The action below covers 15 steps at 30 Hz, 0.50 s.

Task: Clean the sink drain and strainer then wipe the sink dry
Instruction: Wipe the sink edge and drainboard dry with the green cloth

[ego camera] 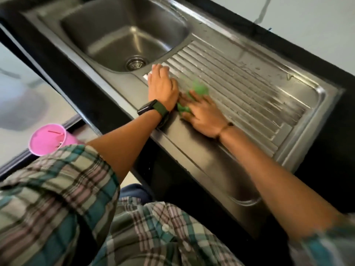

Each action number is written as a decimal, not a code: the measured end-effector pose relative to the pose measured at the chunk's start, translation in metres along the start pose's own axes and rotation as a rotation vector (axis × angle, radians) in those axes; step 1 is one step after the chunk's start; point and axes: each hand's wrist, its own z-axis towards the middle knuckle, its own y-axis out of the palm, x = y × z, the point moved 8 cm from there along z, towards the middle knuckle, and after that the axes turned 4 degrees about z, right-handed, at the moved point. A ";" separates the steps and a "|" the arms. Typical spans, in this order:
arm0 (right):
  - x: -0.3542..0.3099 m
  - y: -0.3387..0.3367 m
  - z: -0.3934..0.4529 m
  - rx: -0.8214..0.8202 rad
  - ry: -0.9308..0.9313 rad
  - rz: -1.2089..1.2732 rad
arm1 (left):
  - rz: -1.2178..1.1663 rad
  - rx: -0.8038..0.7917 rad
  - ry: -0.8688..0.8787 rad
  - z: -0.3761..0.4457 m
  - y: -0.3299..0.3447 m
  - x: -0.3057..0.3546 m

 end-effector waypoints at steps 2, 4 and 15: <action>0.017 -0.002 -0.057 -0.026 -0.002 -0.004 | 0.004 0.017 -0.039 0.008 -0.007 -0.010; 0.033 -0.005 -0.112 -0.109 0.020 0.072 | 0.034 0.002 -0.122 0.019 -0.013 -0.028; 0.043 -0.004 -0.137 -0.274 -0.092 -0.050 | -0.161 0.092 -0.229 0.036 -0.023 -0.063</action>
